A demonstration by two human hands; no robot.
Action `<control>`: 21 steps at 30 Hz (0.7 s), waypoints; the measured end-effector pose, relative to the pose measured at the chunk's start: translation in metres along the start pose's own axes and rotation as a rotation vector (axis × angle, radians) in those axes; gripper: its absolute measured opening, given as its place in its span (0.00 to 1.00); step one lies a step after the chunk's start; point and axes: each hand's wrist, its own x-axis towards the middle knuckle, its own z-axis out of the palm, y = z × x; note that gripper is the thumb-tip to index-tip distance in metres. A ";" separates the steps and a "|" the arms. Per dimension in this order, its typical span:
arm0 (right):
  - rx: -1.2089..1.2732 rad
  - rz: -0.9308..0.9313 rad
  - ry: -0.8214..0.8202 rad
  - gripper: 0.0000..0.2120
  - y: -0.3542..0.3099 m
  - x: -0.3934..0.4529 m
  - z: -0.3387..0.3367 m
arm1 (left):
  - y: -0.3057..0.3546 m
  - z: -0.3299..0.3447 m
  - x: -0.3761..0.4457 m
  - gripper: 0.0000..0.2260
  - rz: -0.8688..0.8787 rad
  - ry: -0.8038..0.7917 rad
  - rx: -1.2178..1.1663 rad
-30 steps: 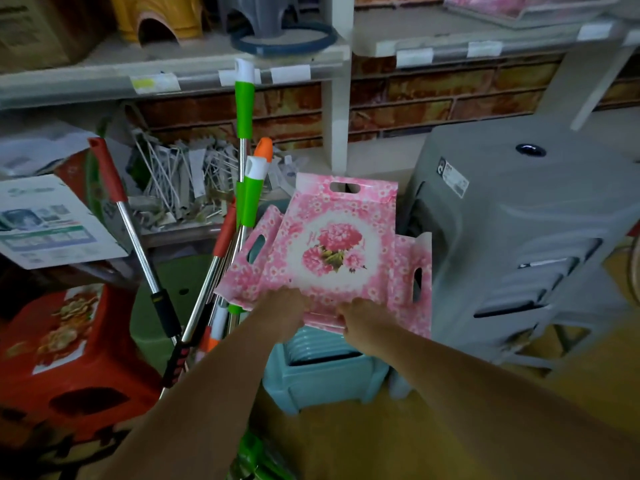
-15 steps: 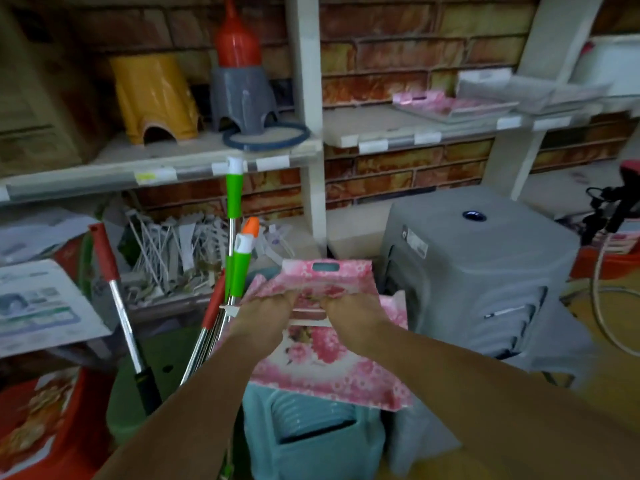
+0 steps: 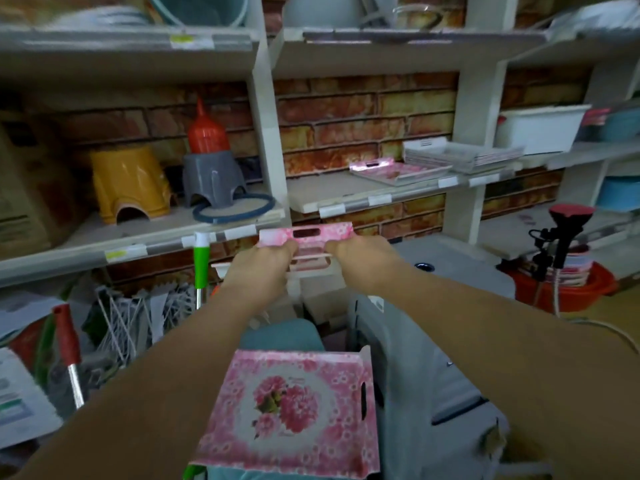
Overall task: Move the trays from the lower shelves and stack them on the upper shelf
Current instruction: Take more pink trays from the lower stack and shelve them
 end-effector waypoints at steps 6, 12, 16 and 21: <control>-0.023 0.088 0.134 0.22 0.047 0.000 -0.032 | 0.023 -0.045 0.042 0.15 0.049 0.145 0.041; -0.055 0.142 0.199 0.20 0.102 0.000 -0.032 | 0.057 -0.060 0.087 0.16 0.082 0.195 0.064; -0.070 0.150 0.239 0.18 0.154 0.005 -0.024 | 0.092 -0.063 0.123 0.15 0.085 0.221 0.082; -0.080 0.129 0.258 0.17 0.226 0.016 -0.012 | 0.141 -0.063 0.174 0.17 0.048 0.252 0.098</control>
